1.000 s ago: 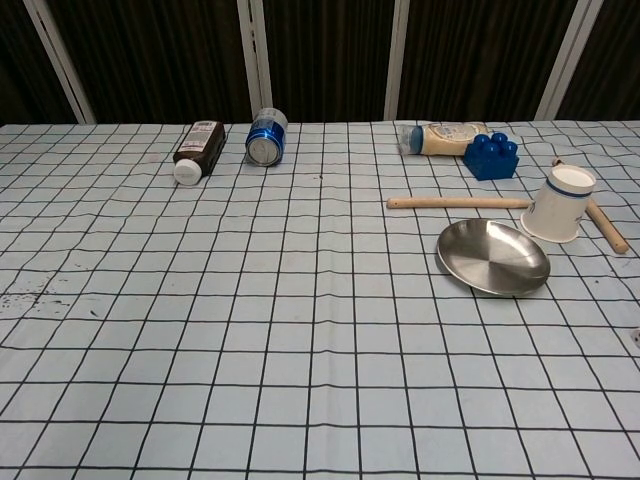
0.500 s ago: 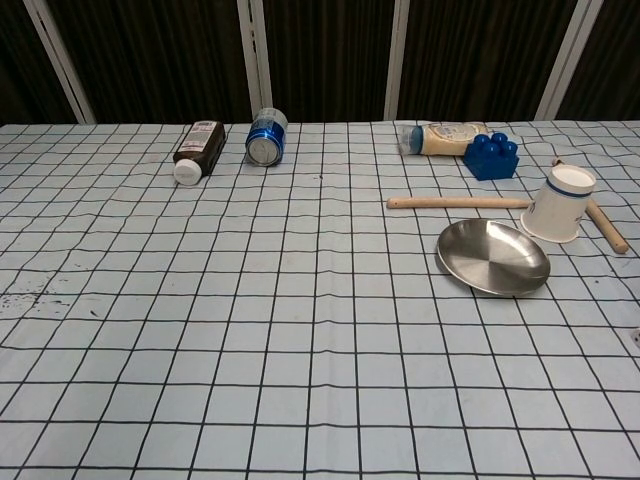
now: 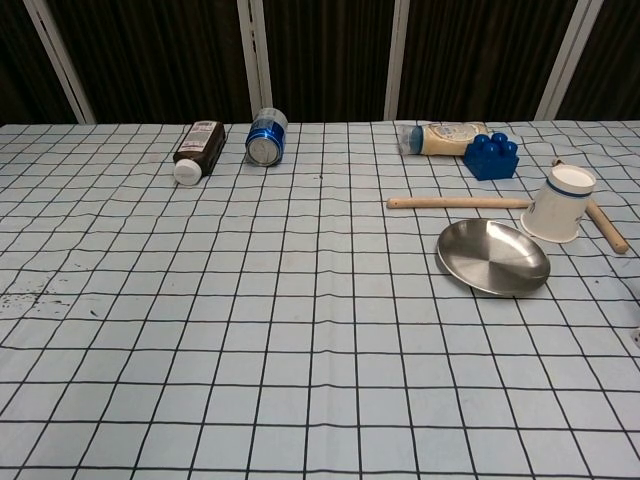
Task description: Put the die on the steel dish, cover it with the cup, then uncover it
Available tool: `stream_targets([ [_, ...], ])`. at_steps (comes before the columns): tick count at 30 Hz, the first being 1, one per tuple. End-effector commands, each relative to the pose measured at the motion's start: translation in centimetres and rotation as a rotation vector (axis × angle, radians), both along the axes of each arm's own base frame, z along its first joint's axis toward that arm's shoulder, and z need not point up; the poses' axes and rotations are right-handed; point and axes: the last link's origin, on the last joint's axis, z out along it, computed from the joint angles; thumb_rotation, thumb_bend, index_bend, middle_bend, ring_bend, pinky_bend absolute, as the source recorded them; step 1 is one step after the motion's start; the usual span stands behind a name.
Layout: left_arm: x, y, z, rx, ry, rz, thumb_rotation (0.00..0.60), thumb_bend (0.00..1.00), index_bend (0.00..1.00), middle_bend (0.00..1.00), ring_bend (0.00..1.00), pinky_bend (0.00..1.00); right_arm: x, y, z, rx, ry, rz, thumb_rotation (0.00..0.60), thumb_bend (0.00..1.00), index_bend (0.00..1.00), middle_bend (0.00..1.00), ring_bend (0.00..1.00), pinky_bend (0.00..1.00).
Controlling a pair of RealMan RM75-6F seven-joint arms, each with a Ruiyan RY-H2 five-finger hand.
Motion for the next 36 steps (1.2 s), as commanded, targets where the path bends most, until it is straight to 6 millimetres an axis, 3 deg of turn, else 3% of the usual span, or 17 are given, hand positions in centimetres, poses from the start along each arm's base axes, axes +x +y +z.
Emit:
stream_targets([
  [1,0.0,0.0,-0.1,-0.002,0.003,0.0,0.6,0.47,0.17,0.0,0.0,0.1,-0.3,-0.3,-0.2,0.004,-0.001,-0.011,0.6,0.1,0.39,0.14,0.13,0.0],
  [17,0.1,0.2,-0.6,-0.009,0.022,0.007,0.6,0.47,0.17,0.0,0.0,0.1,-1.4,-1.4,-1.3,0.011,-0.007,-0.031,0.6,0.14,0.43,0.16,0.14,0.0],
  [25,0.0,0.3,-0.7,-0.012,0.026,0.012,0.6,0.47,0.17,0.0,0.0,0.1,-1.1,-1.9,-1.9,0.024,-0.002,-0.027,0.6,0.3,0.45,0.16,0.14,0.0],
  [36,0.0,0.4,-0.7,-0.016,0.028,0.016,0.6,0.47,0.18,0.0,0.0,0.1,-0.5,-2.6,-2.5,0.038,0.001,-0.022,0.6,0.32,0.46,0.16,0.14,0.0],
])
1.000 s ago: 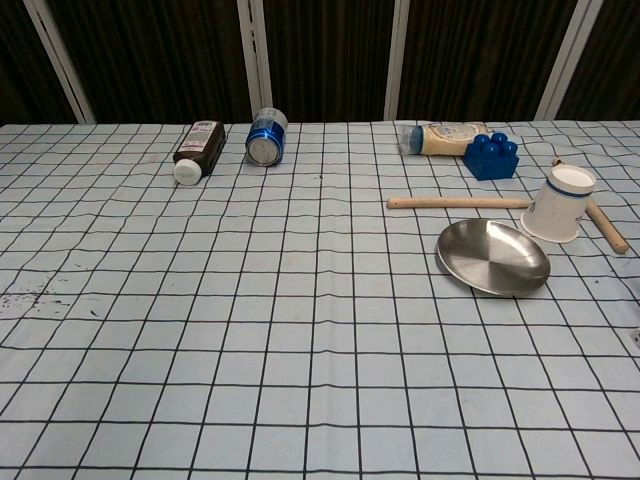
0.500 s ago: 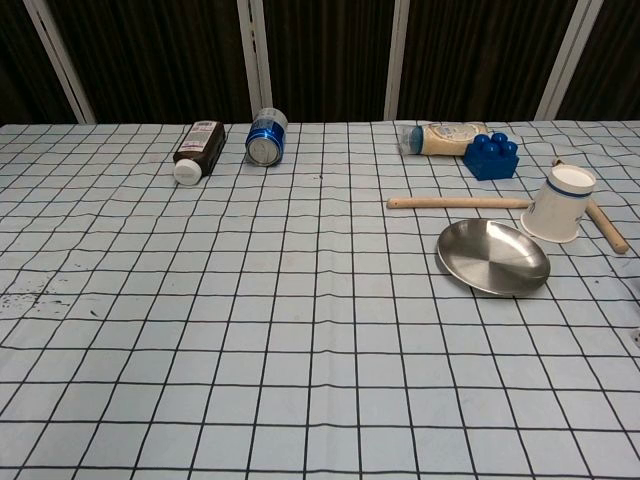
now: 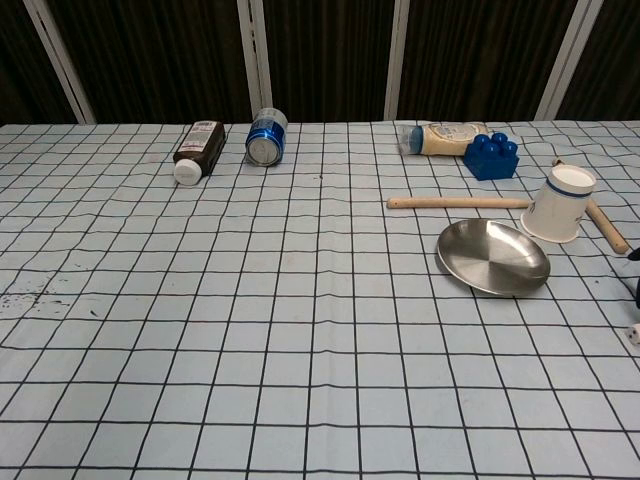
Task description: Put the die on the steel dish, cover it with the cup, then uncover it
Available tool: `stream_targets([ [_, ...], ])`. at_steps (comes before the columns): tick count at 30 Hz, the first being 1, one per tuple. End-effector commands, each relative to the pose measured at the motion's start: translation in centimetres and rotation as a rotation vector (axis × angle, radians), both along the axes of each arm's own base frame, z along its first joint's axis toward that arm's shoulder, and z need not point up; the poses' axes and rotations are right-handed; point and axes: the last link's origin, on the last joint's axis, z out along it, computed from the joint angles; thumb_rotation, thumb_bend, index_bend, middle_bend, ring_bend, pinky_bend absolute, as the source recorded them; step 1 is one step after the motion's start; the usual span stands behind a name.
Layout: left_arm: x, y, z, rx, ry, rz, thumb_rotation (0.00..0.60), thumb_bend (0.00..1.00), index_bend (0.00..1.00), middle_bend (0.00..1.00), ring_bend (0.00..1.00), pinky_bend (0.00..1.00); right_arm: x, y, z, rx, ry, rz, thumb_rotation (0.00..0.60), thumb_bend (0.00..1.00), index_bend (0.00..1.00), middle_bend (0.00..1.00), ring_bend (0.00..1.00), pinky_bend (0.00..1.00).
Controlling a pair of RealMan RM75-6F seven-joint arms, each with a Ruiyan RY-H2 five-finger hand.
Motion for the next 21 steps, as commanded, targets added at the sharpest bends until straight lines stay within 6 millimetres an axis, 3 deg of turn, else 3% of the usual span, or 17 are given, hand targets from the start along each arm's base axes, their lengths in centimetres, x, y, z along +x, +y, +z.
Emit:
stream_targets([
  [1,0.0,0.0,0.0,-0.001,0.0,0.001,0.6,0.47,0.18,0.0,0.0,0.1,0.1,0.0,-0.1,0.004,0.001,0.0,0.6,0.32,0.46,0.16,0.14,0.0],
  [21,0.0,0.1,-0.1,-0.007,0.003,0.005,0.6,0.47,0.18,0.0,0.0,0.1,1.1,0.5,-0.3,0.016,-0.005,0.008,0.6,0.32,0.46,0.16,0.14,0.0],
])
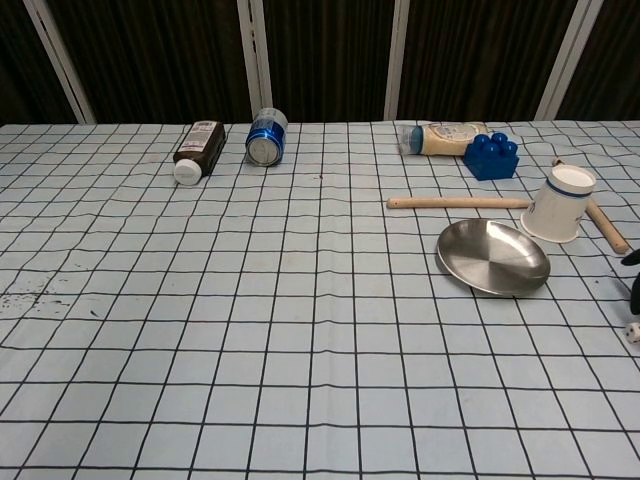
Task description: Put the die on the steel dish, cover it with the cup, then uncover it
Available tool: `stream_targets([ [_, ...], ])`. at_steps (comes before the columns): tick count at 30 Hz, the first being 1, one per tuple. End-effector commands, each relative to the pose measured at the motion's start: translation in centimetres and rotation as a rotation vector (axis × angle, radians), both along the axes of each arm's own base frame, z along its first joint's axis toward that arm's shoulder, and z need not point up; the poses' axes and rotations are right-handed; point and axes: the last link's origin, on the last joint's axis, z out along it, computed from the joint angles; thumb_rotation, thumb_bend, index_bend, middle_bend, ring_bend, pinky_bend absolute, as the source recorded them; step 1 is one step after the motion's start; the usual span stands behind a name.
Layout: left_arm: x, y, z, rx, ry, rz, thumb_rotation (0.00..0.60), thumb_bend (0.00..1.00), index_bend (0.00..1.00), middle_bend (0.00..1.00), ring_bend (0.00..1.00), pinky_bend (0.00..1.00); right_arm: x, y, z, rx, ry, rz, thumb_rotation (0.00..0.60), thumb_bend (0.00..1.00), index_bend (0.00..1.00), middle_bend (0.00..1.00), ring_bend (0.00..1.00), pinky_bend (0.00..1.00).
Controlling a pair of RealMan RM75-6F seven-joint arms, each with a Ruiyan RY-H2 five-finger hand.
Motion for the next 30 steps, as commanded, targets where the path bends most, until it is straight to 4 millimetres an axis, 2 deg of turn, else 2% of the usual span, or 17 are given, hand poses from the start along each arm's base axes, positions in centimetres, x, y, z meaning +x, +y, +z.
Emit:
stream_targets([
  [1,0.0,0.0,0.0,-0.001,0.0,0.001,0.6,0.47,0.18,0.0,0.0,0.1,0.4,0.0,-0.1,0.003,0.001,0.006,0.6,0.32,0.46,0.16,0.14,0.0],
  [12,-0.1,0.1,0.1,-0.001,-0.005,0.002,0.6,0.47,0.18,0.0,0.0,0.1,1.6,-0.4,-0.9,0.011,-0.002,0.01,0.6,0.32,0.46,0.16,0.14,0.0],
  [30,0.0,0.1,-0.1,-0.005,0.004,0.006,0.6,0.47,0.18,0.0,0.0,0.1,0.6,-0.4,-0.5,0.006,0.004,-0.024,0.6,0.32,0.46,0.16,0.14,0.0],
])
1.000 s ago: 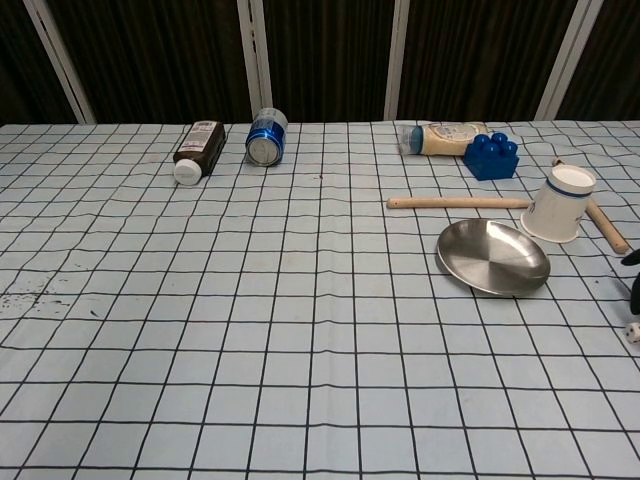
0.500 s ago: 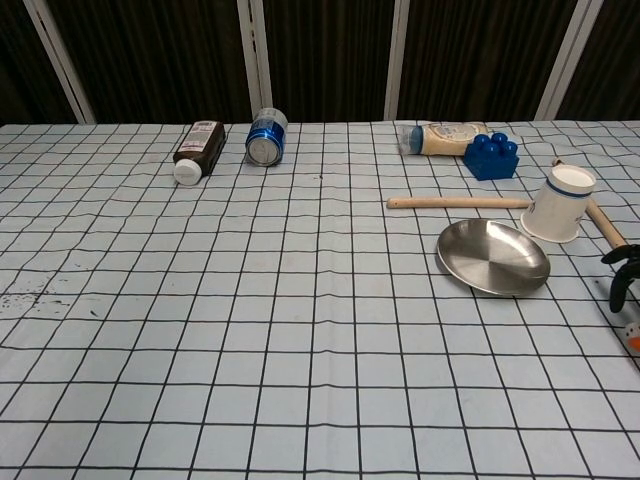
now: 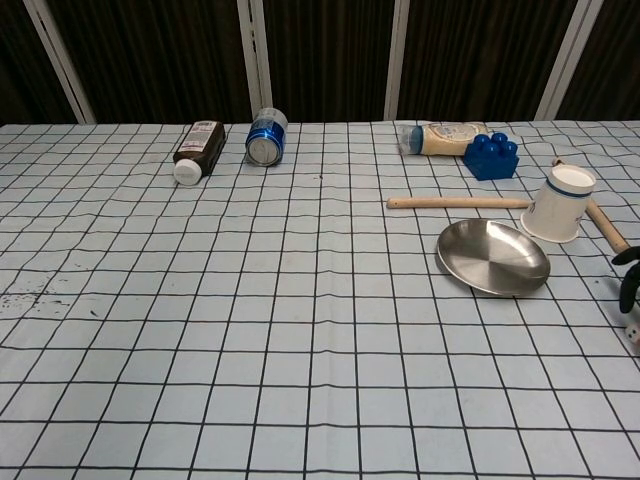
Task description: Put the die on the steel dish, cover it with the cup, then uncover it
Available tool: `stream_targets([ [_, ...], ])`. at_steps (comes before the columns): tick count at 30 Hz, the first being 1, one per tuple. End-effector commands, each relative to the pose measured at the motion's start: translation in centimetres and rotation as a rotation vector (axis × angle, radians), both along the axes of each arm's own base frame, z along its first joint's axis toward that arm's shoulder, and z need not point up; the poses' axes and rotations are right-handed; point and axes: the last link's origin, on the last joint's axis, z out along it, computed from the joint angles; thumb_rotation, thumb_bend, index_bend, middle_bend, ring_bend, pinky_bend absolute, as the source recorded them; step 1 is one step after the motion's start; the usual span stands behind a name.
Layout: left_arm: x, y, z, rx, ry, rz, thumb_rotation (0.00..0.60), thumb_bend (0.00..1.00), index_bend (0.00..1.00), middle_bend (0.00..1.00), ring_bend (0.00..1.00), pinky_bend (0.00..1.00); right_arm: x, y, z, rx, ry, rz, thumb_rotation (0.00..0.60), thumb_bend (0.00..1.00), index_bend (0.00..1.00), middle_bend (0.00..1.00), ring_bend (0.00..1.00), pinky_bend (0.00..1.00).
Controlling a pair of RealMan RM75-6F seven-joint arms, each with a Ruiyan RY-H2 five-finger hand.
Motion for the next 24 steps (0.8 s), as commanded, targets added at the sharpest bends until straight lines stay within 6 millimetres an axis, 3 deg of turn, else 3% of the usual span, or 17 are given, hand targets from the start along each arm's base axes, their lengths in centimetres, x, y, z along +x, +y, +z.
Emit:
stream_targets([
  [1,0.0,0.01,-0.02,0.0,0.001,0.001,0.6,0.47,0.18,0.0,0.0,0.1,-0.11,0.06,0.02,0.0,-0.002,-0.003,0.6,0.32,0.46,0.16,0.14,0.0],
  [15,0.0,0.07,-0.18,-0.003,0.006,0.003,0.6,0.47,0.18,0.0,0.0,0.1,0.02,-0.2,-0.14,0.004,-0.006,0.005,0.6,0.33,0.56,0.16,0.14,0.0],
  [24,-0.02,0.11,-0.19,-0.001,0.008,0.004,0.6,0.47,0.18,0.0,0.0,0.1,-0.38,-0.17,-0.25,0.01,-0.003,-0.007,0.6,0.35,0.56,0.16,0.14,0.0],
])
